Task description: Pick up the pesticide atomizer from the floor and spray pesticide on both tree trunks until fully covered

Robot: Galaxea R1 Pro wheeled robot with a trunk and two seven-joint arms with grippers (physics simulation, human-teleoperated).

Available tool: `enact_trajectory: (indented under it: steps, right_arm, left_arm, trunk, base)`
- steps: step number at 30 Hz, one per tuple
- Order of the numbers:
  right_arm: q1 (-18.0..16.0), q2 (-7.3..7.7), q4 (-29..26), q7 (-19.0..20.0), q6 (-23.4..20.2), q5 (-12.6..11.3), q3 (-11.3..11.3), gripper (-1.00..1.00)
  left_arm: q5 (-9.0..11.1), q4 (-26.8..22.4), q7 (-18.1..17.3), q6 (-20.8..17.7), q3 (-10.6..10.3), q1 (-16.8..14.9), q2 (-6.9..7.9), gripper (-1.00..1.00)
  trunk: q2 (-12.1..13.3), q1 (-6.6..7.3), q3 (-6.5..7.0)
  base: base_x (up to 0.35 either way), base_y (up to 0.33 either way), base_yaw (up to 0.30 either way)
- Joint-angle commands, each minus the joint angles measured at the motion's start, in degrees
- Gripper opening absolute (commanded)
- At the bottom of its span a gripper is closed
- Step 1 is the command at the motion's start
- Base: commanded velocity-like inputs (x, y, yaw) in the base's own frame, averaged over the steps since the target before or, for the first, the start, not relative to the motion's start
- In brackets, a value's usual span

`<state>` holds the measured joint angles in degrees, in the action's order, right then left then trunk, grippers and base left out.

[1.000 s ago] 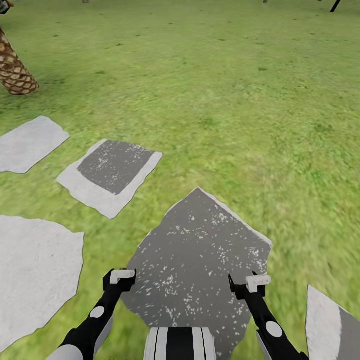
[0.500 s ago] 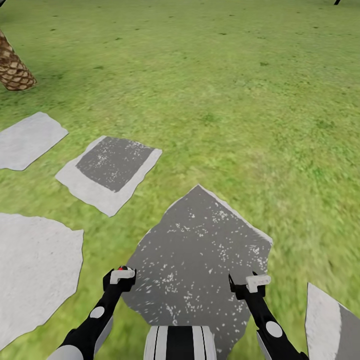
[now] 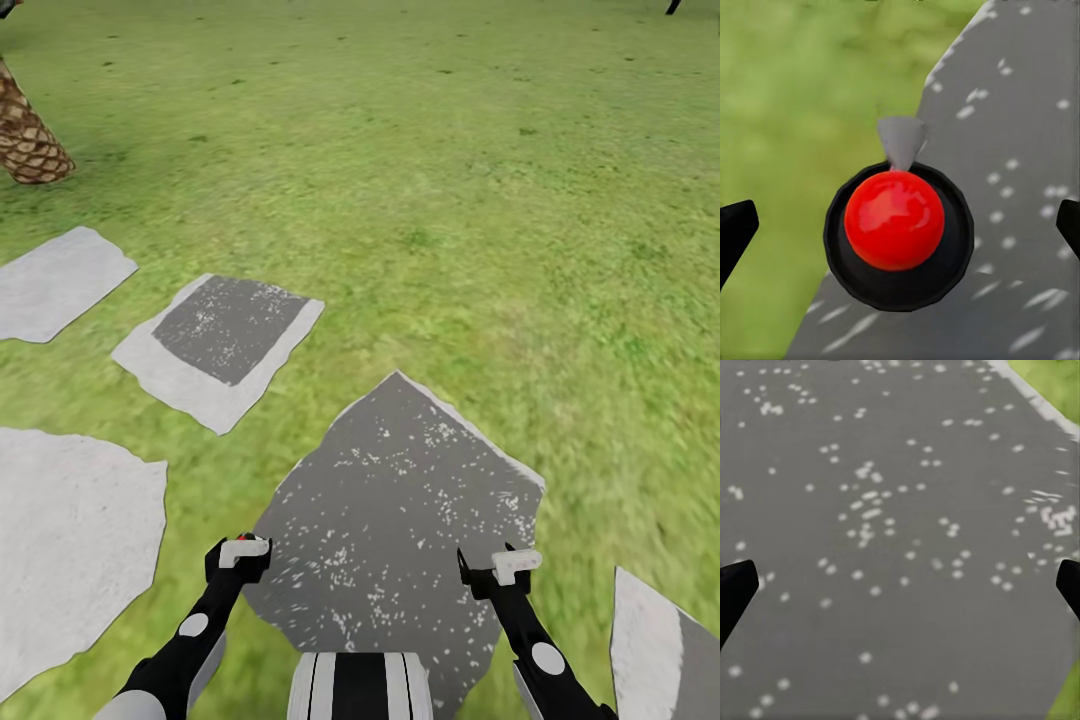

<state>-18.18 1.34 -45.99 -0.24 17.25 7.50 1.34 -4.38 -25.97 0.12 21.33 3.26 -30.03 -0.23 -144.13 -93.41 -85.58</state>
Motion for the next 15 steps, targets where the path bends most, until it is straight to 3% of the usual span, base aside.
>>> enact_trajectory:
  steps: [1,6,7,15]
  right_arm:
    - [0.0,-0.02,0.0,0.0,0.2,0.6,0.1,1.0]
    - [0.0,-0.02,0.0,0.0,0.2,0.6,0.2,1.0]
    - [0.0,-0.02,0.0,0.0,0.2,0.6,0.2,1.0]
    - [0.0,-0.02,0.0,0.0,0.2,0.6,0.1,1.0]
  left_arm:
    - [-0.5,0.0,0.0,0.2,0.3,0.0,-0.03,1.0]
    - [-0.5,0.0,0.0,0.2,0.2,0.0,-0.03,1.0]
    - [-0.5,0.0,0.0,0.2,0.2,0.0,-0.03,-1.0]
    - [-0.4,0.0,0.0,0.2,0.3,0.0,-0.03,-1.0]
  trunk:
    - [0.0,0.01,-0.01]
    - [0.0,0.01,0.01]
    - [0.0,0.01,0.01]
    - [0.0,0.01,0.01]
  base:
    - [0.0,0.0,0.0]
    - [0.0,0.0,0.0]
    - [0.0,0.0,0.0]
    - [0.0,0.0,0.0]
